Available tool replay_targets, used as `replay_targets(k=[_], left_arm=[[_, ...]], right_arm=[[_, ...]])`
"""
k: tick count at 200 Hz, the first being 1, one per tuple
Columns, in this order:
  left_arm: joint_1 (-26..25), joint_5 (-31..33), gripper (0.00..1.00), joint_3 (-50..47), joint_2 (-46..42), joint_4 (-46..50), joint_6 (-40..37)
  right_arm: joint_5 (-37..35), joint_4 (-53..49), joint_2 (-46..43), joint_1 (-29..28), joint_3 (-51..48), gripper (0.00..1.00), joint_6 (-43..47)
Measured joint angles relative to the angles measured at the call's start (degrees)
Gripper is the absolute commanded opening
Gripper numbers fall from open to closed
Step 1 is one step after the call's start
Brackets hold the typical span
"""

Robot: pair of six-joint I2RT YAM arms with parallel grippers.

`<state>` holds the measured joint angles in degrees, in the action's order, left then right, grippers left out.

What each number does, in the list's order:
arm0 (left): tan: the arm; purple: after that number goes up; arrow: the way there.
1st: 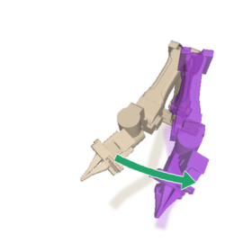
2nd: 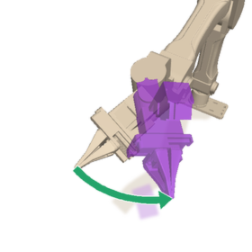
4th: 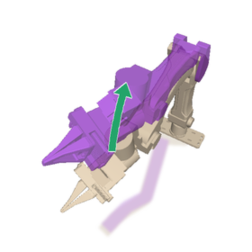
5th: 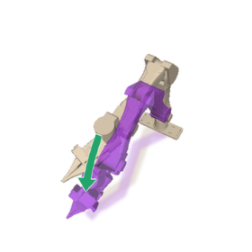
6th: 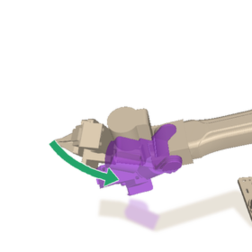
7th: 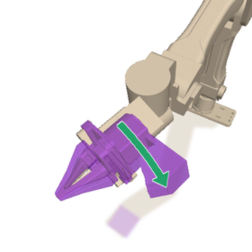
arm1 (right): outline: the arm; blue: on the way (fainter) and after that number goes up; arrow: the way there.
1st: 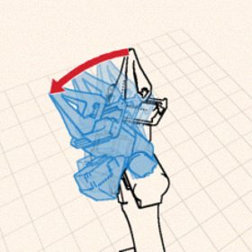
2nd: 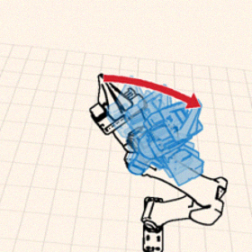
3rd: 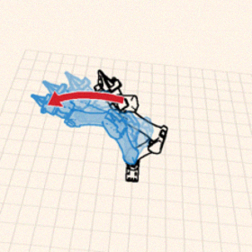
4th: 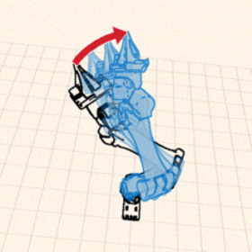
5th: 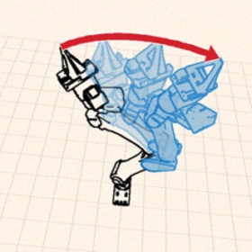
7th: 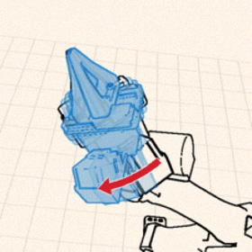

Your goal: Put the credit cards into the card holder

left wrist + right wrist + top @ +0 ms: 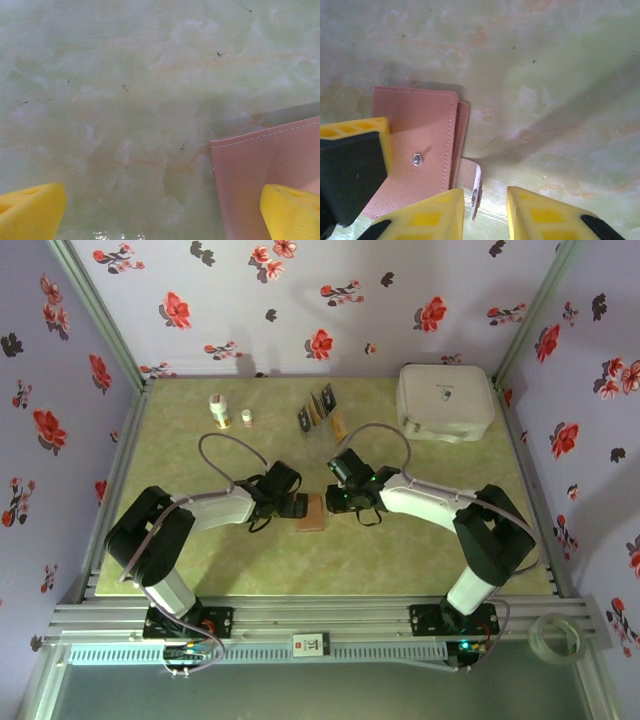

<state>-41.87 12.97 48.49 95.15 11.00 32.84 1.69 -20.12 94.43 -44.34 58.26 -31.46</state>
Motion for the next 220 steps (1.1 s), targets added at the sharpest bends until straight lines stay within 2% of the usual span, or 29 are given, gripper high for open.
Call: replay_targets(k=[65,125,220], left_arm=[[0.0,0.0,1.00,0.0,0.0,-0.1,0.0],[0.0,0.0,1.00,0.0,0.2,-0.3,0.1],[0.0,0.0,1.00,0.0,0.3,-0.4,0.2]], right_arm=[[0.3,0.1,1.8,0.0,0.3,0.14,0.0],[2.1,0.8,2.0,0.7,0.3,0.00,-0.2],[10.9,8.1,2.0,1.4,-1.3,0.00,-3.8]])
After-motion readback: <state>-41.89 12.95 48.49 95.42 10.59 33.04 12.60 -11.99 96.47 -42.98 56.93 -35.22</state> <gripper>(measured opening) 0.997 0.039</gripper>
